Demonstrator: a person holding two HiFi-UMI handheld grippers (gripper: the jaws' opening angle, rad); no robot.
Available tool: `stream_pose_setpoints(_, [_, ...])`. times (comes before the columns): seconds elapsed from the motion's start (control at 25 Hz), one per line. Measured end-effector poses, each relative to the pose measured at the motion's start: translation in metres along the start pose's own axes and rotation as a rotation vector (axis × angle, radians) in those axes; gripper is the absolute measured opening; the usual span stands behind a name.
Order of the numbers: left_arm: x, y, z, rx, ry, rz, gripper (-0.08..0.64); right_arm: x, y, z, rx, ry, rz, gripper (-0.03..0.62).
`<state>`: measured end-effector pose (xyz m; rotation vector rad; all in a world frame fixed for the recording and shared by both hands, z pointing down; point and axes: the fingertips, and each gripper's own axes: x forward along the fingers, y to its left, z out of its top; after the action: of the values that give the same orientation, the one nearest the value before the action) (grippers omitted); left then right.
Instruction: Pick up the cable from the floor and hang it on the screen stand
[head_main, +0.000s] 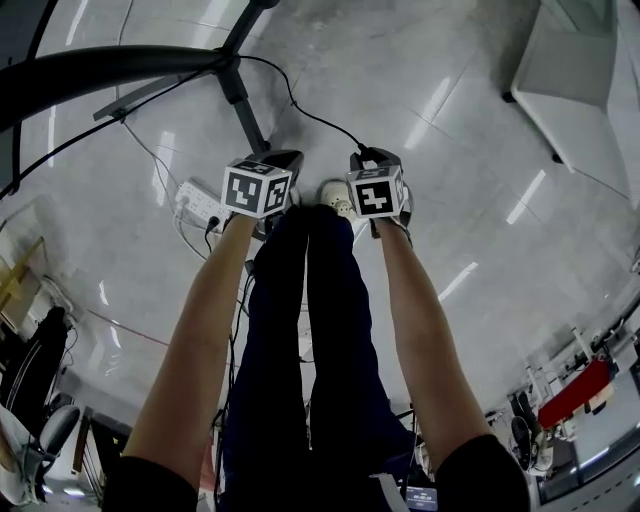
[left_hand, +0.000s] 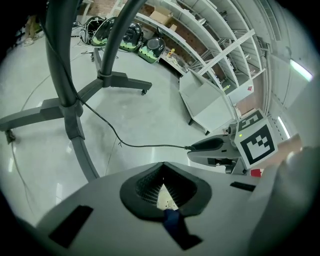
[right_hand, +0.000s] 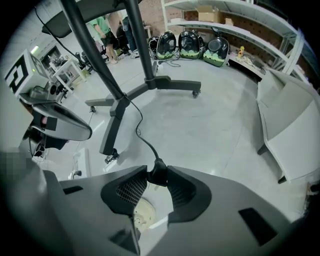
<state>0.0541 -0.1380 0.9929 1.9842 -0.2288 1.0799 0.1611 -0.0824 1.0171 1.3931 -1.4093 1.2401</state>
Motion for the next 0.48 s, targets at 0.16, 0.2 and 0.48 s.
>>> stream_pose_setpoints(0.16, [-0.02,-0.011,-0.001,0.011,0.003,0.009,0.008,-0.02,0.008,0.007,0.008,-0.007,0.0,0.14])
stream_pose_setpoints(0.2, [-0.025,-0.013,-0.002,0.015,0.005,0.012,0.008,-0.026,0.011,0.009,0.004,-0.008,0.001,0.14])
stream_pose_setpoints(0.48, [-0.062,-0.032,0.002,0.009,-0.014,0.031,0.008,-0.07,0.024,0.013,0.013,0.001,-0.001,0.141])
